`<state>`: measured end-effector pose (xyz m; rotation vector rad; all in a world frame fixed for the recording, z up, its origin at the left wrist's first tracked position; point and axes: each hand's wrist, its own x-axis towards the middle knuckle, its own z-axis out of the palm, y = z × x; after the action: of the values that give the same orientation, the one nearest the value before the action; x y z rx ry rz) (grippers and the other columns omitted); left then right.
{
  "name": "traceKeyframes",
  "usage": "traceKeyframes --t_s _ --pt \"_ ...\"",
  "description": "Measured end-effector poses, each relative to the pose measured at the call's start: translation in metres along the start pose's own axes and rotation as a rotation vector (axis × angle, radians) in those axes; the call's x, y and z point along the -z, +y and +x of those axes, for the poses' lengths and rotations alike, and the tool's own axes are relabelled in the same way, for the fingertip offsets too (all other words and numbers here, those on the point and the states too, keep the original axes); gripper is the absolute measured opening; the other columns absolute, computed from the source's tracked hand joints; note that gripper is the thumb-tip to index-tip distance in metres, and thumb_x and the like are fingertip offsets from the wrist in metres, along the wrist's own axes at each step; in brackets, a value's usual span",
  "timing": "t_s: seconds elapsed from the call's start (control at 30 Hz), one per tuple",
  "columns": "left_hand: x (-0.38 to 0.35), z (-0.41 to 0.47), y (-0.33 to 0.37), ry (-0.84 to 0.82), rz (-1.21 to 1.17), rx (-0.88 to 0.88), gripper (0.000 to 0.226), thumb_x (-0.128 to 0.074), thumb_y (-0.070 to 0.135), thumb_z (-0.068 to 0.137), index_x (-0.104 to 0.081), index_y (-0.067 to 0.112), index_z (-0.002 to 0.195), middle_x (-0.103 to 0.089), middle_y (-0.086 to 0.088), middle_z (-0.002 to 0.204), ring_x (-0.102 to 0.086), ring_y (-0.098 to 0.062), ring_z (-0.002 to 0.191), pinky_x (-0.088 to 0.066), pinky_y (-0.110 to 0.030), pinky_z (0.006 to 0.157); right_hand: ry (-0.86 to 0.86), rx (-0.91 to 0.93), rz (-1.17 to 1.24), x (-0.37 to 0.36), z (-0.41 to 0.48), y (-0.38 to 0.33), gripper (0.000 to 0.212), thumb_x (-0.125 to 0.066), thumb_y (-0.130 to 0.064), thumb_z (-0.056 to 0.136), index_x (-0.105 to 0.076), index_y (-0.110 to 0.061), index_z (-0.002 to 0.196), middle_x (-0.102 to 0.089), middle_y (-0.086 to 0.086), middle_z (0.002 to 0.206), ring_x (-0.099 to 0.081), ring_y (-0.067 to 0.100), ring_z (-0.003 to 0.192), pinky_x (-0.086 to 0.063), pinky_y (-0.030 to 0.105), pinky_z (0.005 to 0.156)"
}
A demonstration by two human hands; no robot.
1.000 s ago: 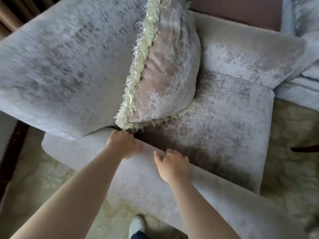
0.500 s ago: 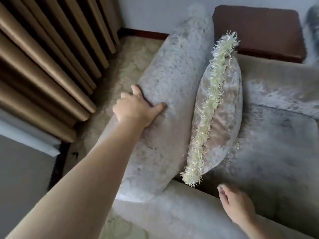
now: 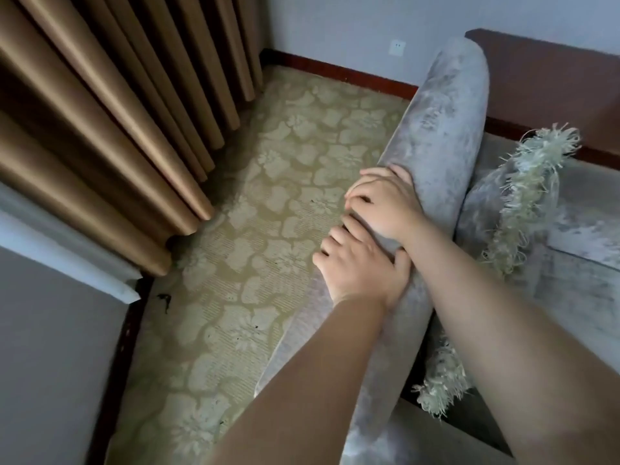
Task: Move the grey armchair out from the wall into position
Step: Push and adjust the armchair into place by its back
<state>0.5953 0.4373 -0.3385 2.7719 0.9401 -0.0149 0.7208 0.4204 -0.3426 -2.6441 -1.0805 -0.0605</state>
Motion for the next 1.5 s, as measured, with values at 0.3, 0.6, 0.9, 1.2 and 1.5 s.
traceKeyframes --t_s 0.3,0.6,0.9,1.2,1.5 --pt "0.014 -0.055 -0.052 -0.209 -0.154 0.401 0.076 -0.014 0.062 0.091 -0.045 0.004 0.129 -0.054 -0.018 0.123 -0.050 -0.037 0.113 -0.037 -0.046 0.091 -0.617 -0.098 -0.528 0.020 0.023 -0.054 0.046 -0.031 -0.029 0.092 -0.051 -0.020 0.132 -0.043 0.005 0.145 -0.029 0.029 0.137 -0.010 0.055 0.111" --pt "0.016 -0.099 -0.064 -0.021 -0.162 0.583 0.053 -0.018 0.039 0.095 -0.062 0.010 0.098 -0.065 -0.012 0.103 -0.058 -0.032 0.094 -0.037 -0.040 0.078 -0.434 0.503 -0.025 0.007 -0.085 -0.099 0.040 -0.026 -0.031 0.096 -0.063 -0.018 0.086 -0.065 0.011 0.105 -0.054 0.030 0.090 -0.037 0.037 0.081" --pt "0.009 -0.128 -0.052 0.148 -0.112 0.569 0.050 -0.017 0.036 0.097 -0.059 0.009 0.093 -0.064 -0.013 0.098 -0.057 -0.032 0.089 -0.034 -0.040 0.078 -0.259 0.572 -0.074 0.010 -0.121 -0.094 0.045 -0.023 -0.028 0.099 -0.065 -0.015 0.093 -0.067 0.006 0.101 -0.057 0.026 0.098 -0.031 0.037 0.089" --pt "-0.006 -0.159 -0.062 0.195 -0.157 0.596 0.042 -0.019 0.038 0.096 -0.046 0.016 0.072 -0.064 -0.010 0.086 -0.044 -0.025 0.070 -0.031 -0.037 0.070 -0.256 0.645 -0.051 -0.001 -0.151 -0.099 0.042 -0.025 -0.028 0.099 -0.065 -0.014 0.094 -0.067 0.006 0.104 -0.056 0.024 0.100 -0.030 0.035 0.090" --pt "-0.010 -0.160 -0.063 0.243 -0.141 0.682 0.049 -0.022 0.036 0.097 -0.064 0.011 0.091 -0.064 -0.010 0.095 -0.056 -0.030 0.089 -0.029 -0.038 0.071 -0.103 0.549 0.019 -0.003 -0.152 -0.099 0.040 -0.032 -0.028 0.096 -0.064 -0.015 0.075 -0.068 0.007 0.085 -0.058 0.027 0.086 -0.033 0.036 0.087"
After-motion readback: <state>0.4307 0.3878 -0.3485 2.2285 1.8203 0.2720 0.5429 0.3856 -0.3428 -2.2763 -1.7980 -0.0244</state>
